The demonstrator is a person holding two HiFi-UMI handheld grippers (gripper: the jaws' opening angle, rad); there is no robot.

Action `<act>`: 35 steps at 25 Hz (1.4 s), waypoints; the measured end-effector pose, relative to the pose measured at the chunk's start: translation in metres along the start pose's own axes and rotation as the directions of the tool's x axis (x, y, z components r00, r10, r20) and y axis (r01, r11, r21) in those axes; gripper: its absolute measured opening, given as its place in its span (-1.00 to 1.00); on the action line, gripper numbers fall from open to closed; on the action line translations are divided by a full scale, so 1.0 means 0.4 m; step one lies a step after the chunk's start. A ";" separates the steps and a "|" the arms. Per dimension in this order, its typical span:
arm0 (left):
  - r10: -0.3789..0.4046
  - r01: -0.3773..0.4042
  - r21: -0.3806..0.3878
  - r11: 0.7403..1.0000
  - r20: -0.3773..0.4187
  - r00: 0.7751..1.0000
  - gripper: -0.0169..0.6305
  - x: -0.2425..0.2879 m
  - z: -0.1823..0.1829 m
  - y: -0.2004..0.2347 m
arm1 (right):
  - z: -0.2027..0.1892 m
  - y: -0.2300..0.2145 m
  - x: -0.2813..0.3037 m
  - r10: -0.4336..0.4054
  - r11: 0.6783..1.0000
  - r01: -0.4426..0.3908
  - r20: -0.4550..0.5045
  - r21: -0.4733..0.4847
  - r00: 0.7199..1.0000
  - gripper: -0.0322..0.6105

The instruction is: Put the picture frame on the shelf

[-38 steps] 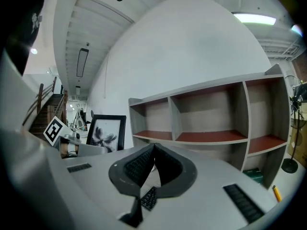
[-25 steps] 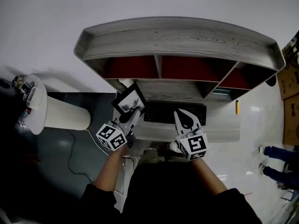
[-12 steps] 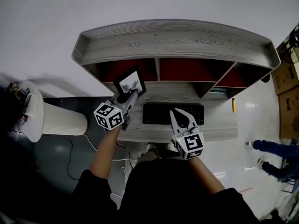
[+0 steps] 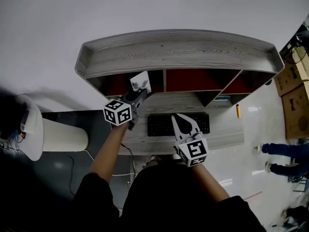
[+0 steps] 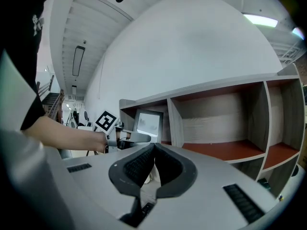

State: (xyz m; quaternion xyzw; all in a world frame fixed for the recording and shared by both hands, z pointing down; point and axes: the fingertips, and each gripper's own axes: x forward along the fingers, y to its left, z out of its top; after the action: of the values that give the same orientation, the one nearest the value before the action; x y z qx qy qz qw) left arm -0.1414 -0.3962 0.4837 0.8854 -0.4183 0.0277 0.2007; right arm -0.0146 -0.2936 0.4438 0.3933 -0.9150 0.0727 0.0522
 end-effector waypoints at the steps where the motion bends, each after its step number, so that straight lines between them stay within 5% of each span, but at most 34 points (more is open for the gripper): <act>1: -0.013 0.013 0.007 1.000 -0.008 1.000 -0.87 0.011 0.005 0.003 | 0.002 0.000 0.006 -0.007 1.000 0.007 0.001 0.000 1.000 -0.86; 16: -0.115 0.119 0.042 0.992 -0.098 0.989 -0.87 0.117 0.027 0.041 | 0.003 -0.062 0.020 -0.167 0.986 0.167 0.005 0.012 0.986 -0.86; 22: -0.079 0.095 0.063 0.993 -0.217 0.973 -0.86 0.160 0.020 0.076 | -0.004 -0.075 0.015 -0.208 0.978 0.208 0.004 0.028 0.978 -0.86; 35: 0.054 -0.020 0.150 0.988 -0.227 0.972 -0.39 0.208 0.040 0.136 | -0.008 -0.076 0.005 -0.232 0.972 0.231 0.013 0.033 0.973 -0.86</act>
State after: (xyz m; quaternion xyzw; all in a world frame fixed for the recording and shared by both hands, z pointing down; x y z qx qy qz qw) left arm -0.1302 -0.4938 0.5050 0.8807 -0.4054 0.1648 0.1815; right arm 0.0062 -0.3150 0.4500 0.4988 -0.8621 0.0769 0.0466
